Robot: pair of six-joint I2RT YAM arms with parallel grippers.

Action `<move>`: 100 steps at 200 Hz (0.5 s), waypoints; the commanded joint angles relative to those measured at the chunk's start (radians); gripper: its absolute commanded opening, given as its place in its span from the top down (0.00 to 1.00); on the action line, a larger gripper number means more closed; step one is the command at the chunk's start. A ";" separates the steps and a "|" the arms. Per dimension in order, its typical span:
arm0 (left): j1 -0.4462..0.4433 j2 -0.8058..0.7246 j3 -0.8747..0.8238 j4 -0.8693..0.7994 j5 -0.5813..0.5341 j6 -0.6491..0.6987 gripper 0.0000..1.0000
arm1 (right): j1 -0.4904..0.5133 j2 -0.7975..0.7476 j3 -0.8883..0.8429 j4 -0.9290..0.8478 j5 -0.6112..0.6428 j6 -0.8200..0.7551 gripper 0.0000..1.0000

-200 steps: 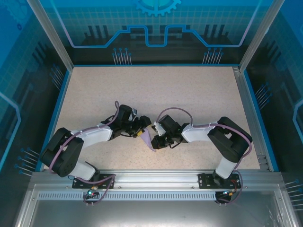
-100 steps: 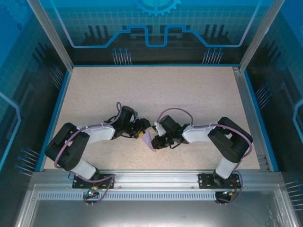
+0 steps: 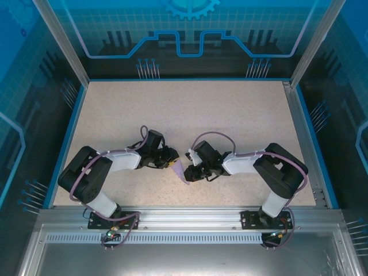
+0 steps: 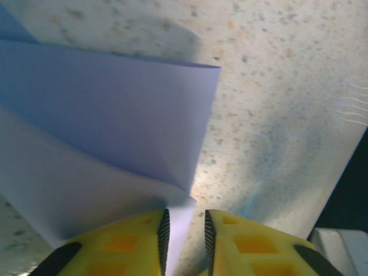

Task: Fold a paper plane with a square sheet of paper (pick it up from the middle)
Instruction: Perform the fifth fold on the wing at the bottom-center of the table.

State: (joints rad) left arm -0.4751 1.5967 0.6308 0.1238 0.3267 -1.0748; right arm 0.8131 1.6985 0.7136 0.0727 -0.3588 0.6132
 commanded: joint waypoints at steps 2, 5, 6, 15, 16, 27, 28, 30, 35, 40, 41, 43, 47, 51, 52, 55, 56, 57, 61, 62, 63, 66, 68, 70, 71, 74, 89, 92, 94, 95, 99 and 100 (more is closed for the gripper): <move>0.016 0.016 0.003 -0.066 -0.042 -0.005 0.75 | 0.019 -0.028 -0.029 -0.035 -0.001 0.008 0.87; 0.016 0.018 0.002 -0.072 -0.044 -0.003 0.75 | 0.020 -0.032 -0.031 -0.034 -0.004 0.008 0.87; 0.016 0.018 0.001 -0.075 -0.045 -0.003 0.75 | 0.020 -0.033 -0.031 -0.034 -0.004 0.009 0.87; 0.018 0.028 0.003 -0.089 -0.047 0.006 0.76 | 0.020 -0.042 -0.030 -0.030 -0.016 0.010 0.86; 0.018 0.029 0.003 -0.090 -0.046 0.006 0.76 | 0.020 -0.043 -0.031 -0.031 -0.016 0.011 0.86; 0.018 0.040 -0.005 -0.081 -0.041 0.006 0.77 | 0.020 -0.052 -0.029 -0.033 -0.029 0.012 0.84; 0.018 0.041 -0.006 -0.080 -0.040 0.006 0.77 | 0.021 -0.053 -0.029 -0.033 -0.029 0.012 0.84; 0.018 0.042 -0.007 -0.074 -0.037 0.005 0.77 | 0.022 -0.055 -0.029 -0.034 -0.028 0.012 0.84; 0.018 0.047 -0.012 -0.064 -0.031 0.002 0.77 | 0.020 -0.060 -0.030 -0.034 -0.027 0.011 0.82; 0.019 0.049 -0.015 -0.056 -0.026 0.000 0.78 | 0.021 -0.068 -0.031 -0.034 -0.025 0.010 0.80; 0.018 0.050 -0.015 -0.055 -0.025 -0.001 0.78 | 0.020 -0.068 -0.031 -0.035 -0.025 0.010 0.79; 0.019 0.051 -0.017 -0.052 -0.023 -0.001 0.78 | 0.020 -0.069 -0.031 -0.037 -0.026 0.008 0.78; 0.018 0.052 -0.017 -0.048 -0.020 -0.001 0.78 | 0.020 -0.072 -0.030 -0.040 -0.025 0.007 0.76; 0.018 0.052 -0.020 -0.044 -0.018 -0.002 0.78 | 0.020 -0.076 -0.027 -0.047 -0.023 0.004 0.76; 0.019 0.052 -0.022 -0.043 -0.017 -0.003 0.78 | 0.021 -0.076 -0.027 -0.047 -0.021 0.005 0.75; 0.018 0.052 -0.023 -0.038 -0.017 -0.003 0.78 | 0.021 -0.077 -0.028 -0.051 -0.020 0.003 0.75; 0.018 0.053 -0.024 -0.037 -0.017 -0.003 0.78 | 0.021 -0.078 -0.026 -0.052 -0.019 0.002 0.75; 0.019 0.053 -0.025 -0.034 -0.017 -0.004 0.78 | 0.021 -0.078 -0.027 -0.052 -0.018 0.003 0.75; 0.019 0.052 -0.029 -0.026 -0.017 -0.006 0.78 | 0.021 -0.080 -0.028 -0.055 -0.016 0.003 0.74; 0.018 0.052 -0.030 -0.023 -0.017 -0.007 0.78 | 0.021 -0.079 -0.028 -0.055 -0.014 0.003 0.74; 0.018 0.052 -0.031 -0.020 -0.016 -0.008 0.78 | 0.021 -0.079 -0.028 -0.056 -0.012 0.003 0.74; 0.018 0.052 -0.034 -0.011 -0.015 -0.010 0.78 | 0.021 -0.081 -0.027 -0.060 -0.006 0.003 0.74; 0.018 0.052 -0.037 -0.004 -0.013 -0.012 0.79 | 0.020 -0.083 -0.028 -0.063 -0.002 0.003 0.73; 0.019 0.054 -0.039 0.000 -0.011 -0.014 0.79 | 0.020 -0.083 -0.029 -0.063 0.002 0.004 0.73; 0.019 0.054 -0.040 0.005 -0.010 -0.014 0.79 | 0.020 -0.084 -0.029 -0.064 0.002 0.005 0.73; 0.019 0.056 -0.041 0.015 -0.007 -0.014 0.79 | 0.020 -0.085 -0.029 -0.066 0.007 0.005 0.73; 0.017 0.071 -0.042 0.054 0.009 -0.026 0.81 | 0.021 -0.092 -0.029 -0.078 0.035 0.009 0.73; 0.017 0.075 -0.042 0.062 0.012 -0.029 0.81 | 0.020 -0.095 -0.032 -0.080 0.041 0.010 0.72; 0.016 0.077 -0.042 0.068 0.013 -0.031 0.81 | 0.020 -0.096 -0.031 -0.081 0.045 0.011 0.72; 0.016 0.078 -0.042 0.069 0.014 -0.033 0.81 | 0.021 -0.097 -0.031 -0.082 0.047 0.013 0.72; 0.016 0.083 -0.042 0.082 0.019 -0.037 0.82 | 0.020 -0.100 -0.032 -0.083 0.052 0.013 0.72; 0.016 0.085 -0.042 0.085 0.019 -0.038 0.82 | 0.019 -0.101 -0.031 -0.083 0.054 0.013 0.72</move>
State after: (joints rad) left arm -0.4656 1.6314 0.6174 0.1635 0.3290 -1.0794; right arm 0.8200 1.6299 0.6922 0.0330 -0.3492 0.6212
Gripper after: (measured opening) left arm 0.191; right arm 0.275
